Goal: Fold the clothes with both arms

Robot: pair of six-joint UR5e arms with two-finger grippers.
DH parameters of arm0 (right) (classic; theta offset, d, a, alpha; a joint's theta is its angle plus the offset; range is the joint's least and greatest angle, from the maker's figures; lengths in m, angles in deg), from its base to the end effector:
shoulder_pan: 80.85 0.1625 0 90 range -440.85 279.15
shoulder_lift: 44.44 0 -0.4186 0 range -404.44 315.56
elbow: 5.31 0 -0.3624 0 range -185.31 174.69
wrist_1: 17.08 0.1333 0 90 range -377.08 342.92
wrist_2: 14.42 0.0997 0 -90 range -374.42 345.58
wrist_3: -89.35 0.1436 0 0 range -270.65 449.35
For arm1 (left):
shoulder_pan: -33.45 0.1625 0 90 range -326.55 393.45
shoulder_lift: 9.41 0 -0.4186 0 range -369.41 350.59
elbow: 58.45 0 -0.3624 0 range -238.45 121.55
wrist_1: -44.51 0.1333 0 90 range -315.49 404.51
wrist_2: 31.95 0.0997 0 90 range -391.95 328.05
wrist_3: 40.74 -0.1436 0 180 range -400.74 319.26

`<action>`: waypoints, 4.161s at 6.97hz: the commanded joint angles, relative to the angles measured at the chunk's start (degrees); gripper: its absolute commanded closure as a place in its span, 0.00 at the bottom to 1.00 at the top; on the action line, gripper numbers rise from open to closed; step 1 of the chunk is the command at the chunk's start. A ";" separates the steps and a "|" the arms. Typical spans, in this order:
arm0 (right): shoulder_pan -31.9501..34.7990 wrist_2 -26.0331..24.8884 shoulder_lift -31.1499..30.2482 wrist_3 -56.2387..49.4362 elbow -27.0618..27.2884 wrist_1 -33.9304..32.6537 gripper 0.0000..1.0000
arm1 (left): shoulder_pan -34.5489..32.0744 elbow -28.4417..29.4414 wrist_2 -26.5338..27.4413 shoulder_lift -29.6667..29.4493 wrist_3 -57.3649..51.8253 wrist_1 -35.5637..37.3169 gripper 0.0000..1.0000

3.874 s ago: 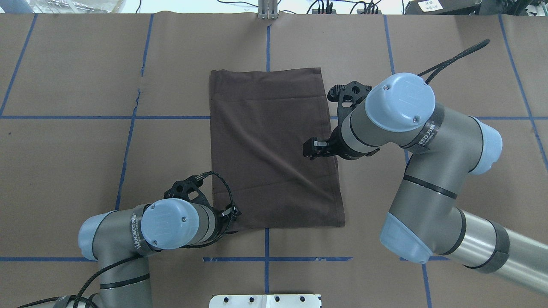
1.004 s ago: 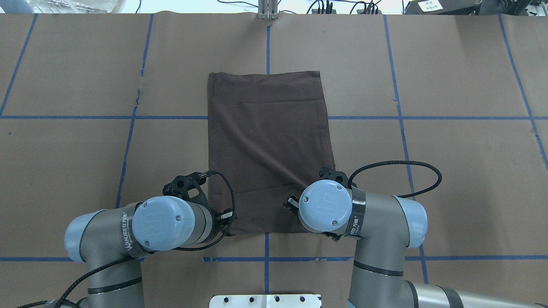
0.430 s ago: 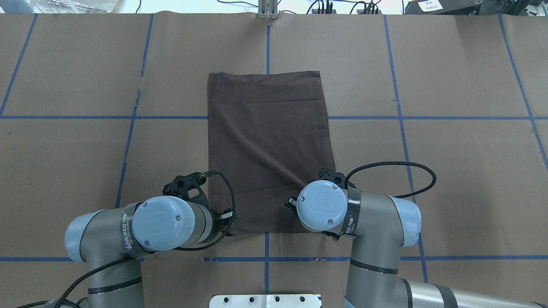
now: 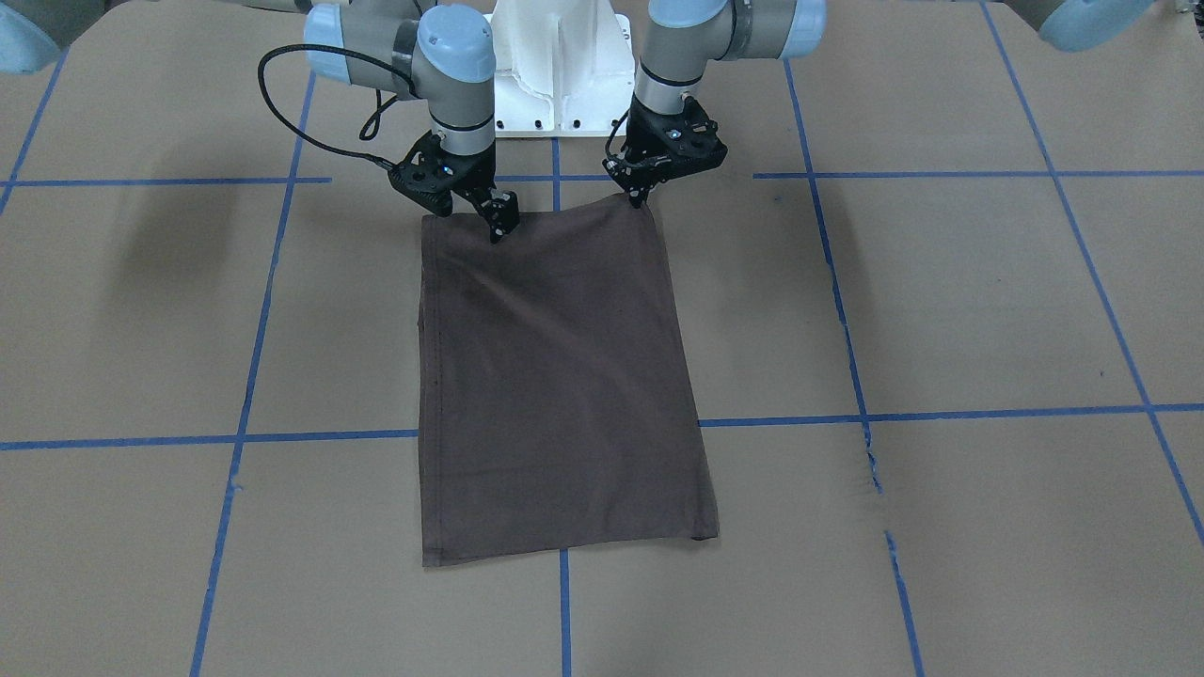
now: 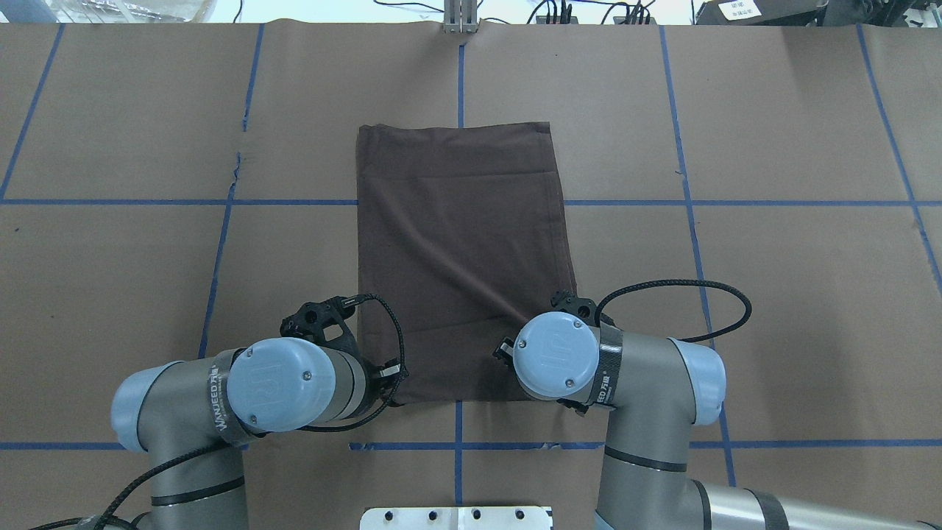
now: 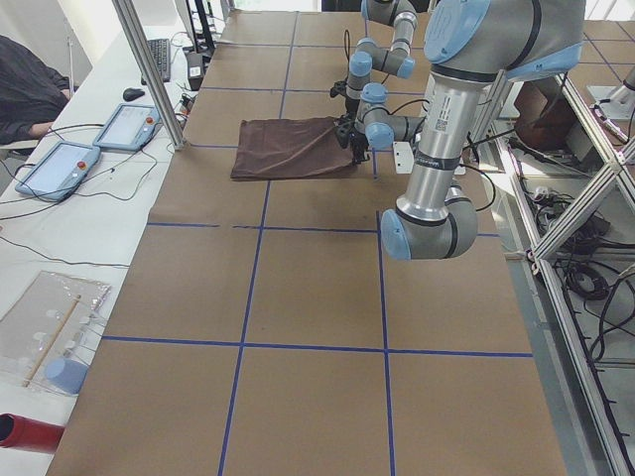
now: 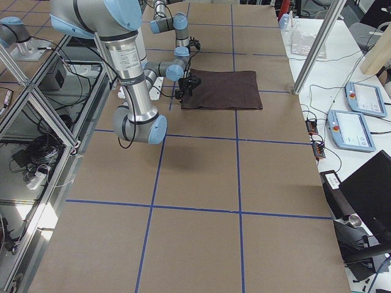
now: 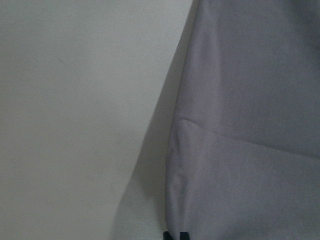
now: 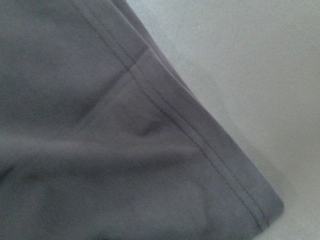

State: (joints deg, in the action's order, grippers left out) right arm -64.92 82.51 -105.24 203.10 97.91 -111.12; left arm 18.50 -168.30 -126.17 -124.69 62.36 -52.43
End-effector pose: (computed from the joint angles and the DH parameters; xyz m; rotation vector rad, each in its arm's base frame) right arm -0.5821 -0.2867 0.3333 -0.1645 -0.6709 0.6249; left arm 0.5564 -0.2756 0.2936 -0.0543 0.9167 -0.4216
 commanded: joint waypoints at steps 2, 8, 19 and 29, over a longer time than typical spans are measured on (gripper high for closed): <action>-0.64 -0.07 -0.19 -0.11 -0.56 0.00 0.00 | 0.00 -0.02 0.00 -0.03 0.00 0.00 1.00; -0.20 0.10 0.42 -0.81 -0.57 0.09 1.00 | 0.00 -0.02 0.00 0.06 0.00 0.00 1.00; 1.56 -0.16 2.45 -0.11 -1.09 2.02 0.01 | 0.09 -0.02 0.18 -0.03 0.00 -0.09 1.00; 2.88 1.24 1.30 -1.43 -2.15 1.50 0.00 | -0.17 -0.36 0.18 -0.12 0.00 -0.09 1.00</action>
State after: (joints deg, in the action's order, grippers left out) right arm -62.17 83.27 -103.85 201.81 95.04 -109.36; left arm 18.42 -168.44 -126.00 -124.81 62.36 -52.52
